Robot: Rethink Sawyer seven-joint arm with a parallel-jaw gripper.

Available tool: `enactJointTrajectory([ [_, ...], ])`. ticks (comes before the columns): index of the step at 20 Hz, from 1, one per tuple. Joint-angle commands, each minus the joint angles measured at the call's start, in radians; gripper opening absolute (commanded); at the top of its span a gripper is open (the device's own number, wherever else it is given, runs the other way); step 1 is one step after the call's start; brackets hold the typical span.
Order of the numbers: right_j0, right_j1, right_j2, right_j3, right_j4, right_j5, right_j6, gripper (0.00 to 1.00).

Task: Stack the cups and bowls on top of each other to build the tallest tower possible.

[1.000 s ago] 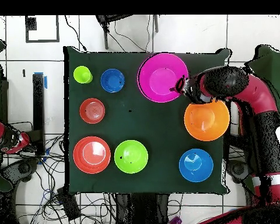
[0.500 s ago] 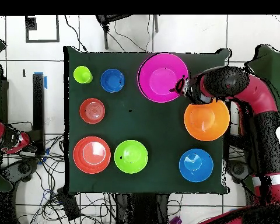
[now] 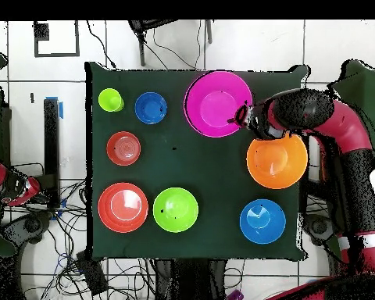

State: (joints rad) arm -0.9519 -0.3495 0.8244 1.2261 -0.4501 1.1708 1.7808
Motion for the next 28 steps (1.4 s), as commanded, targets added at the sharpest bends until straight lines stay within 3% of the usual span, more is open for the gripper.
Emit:
enactJointTrajectory([
  [1, 0.014, 0.034, -0.035, -0.031, 0.000, 0.087, -0.215, 1.00],
  [28, 0.021, 0.035, -0.037, -0.045, -0.006, 0.096, -0.222, 1.00],
])
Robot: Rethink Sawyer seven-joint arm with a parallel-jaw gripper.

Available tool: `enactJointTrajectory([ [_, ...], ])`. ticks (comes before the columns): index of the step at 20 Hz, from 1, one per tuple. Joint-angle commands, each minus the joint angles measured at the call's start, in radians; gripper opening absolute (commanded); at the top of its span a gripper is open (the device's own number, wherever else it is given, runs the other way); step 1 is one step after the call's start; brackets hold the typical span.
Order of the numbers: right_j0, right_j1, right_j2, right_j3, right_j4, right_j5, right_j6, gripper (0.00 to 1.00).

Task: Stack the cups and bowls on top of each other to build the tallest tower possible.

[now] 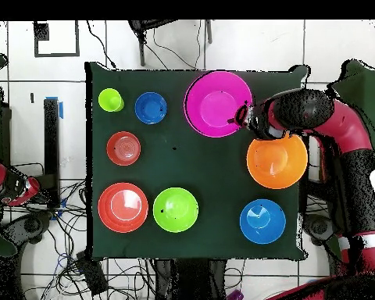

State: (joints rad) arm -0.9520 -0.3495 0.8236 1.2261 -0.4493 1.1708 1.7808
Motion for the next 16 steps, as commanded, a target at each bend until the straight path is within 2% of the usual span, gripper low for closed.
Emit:
enactJointTrajectory([
  [1, 0.021, 0.035, -0.036, -0.044, -0.007, 0.091, -0.221, 1.00],
  [10, 0.007, 0.014, -0.031, -0.069, 0.004, 0.168, -0.255, 1.00],
  [16, -0.011, -0.050, -0.018, -0.010, 0.004, 0.142, -0.227, 1.00],
])
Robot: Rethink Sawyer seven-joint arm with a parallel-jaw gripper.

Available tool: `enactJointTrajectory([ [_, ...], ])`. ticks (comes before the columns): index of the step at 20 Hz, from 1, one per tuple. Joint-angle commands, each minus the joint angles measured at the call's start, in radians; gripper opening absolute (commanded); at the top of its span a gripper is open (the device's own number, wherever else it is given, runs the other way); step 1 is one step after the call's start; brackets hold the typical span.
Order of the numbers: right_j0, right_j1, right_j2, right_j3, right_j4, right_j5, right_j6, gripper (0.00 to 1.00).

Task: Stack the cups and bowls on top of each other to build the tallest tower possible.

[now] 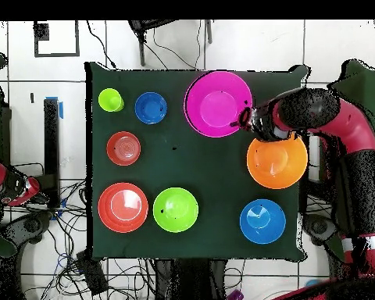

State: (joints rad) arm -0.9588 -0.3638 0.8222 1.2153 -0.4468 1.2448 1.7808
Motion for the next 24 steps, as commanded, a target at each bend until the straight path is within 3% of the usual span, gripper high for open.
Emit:
enactJointTrajectory([
  [1, -0.012, -0.045, -0.012, 0.014, 0.005, 0.068, -0.228, 1.00],
  [12, -0.013, -0.131, -0.018, 0.033, 0.019, 0.168, -0.218, 1.00],
  [19, 0.018, -0.191, -0.043, 0.154, 0.120, 0.271, -0.053, 1.00],
  [24, 0.025, -0.249, -0.028, 0.218, 0.189, 0.226, 0.009, 1.00],
])
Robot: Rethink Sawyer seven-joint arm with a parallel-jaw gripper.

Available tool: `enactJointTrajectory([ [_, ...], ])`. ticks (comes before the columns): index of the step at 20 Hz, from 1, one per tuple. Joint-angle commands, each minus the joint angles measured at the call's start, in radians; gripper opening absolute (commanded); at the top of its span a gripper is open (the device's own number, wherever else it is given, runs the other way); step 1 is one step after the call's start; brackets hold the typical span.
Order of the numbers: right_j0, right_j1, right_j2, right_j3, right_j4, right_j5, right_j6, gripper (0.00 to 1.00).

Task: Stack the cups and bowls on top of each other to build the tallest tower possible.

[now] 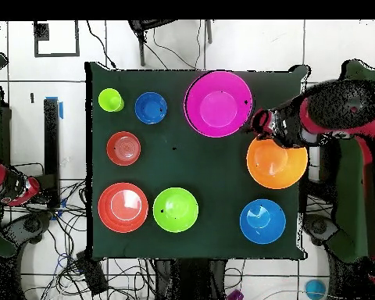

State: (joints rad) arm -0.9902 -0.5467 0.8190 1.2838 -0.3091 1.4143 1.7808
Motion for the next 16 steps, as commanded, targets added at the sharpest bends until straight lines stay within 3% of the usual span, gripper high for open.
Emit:
enactJointTrajectory([
  [1, 0.057, -0.073, -0.020, 0.172, 0.067, 0.025, 0.025, 1.00],
  [12, 0.130, -0.099, -0.044, 0.288, 0.149, -0.238, 0.147, 1.00],
  [16, 0.177, -0.055, -0.087, 0.270, 0.132, -0.322, 0.171, 1.00],
])
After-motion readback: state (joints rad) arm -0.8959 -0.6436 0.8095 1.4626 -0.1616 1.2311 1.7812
